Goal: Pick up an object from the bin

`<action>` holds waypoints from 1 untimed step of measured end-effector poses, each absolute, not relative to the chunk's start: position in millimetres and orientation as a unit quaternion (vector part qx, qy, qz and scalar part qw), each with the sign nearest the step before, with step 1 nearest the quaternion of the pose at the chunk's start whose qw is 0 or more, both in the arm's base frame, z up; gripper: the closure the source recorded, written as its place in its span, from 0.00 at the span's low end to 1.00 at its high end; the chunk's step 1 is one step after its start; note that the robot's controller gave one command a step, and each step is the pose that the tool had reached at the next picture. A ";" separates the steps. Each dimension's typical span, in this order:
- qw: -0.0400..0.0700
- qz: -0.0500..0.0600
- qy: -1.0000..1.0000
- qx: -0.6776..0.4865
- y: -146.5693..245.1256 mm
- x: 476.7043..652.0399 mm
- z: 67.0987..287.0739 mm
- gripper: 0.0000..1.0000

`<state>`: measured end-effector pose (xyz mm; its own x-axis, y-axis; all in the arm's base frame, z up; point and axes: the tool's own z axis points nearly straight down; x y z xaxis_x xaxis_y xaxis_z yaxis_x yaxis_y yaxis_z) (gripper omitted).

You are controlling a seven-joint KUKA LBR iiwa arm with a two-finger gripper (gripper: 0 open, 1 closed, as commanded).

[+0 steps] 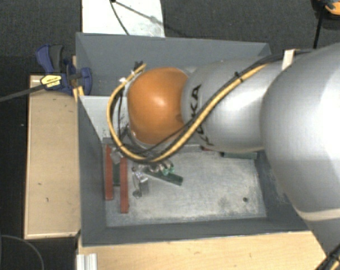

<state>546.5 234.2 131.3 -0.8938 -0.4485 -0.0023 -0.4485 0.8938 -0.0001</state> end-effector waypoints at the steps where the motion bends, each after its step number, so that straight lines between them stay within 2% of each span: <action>1: 0.001 0.001 0.973 -0.231 233.7 544.3 128.6 0.00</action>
Offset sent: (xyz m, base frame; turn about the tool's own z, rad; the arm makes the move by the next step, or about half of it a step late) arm 0.0042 -0.0084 -0.0503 -0.3530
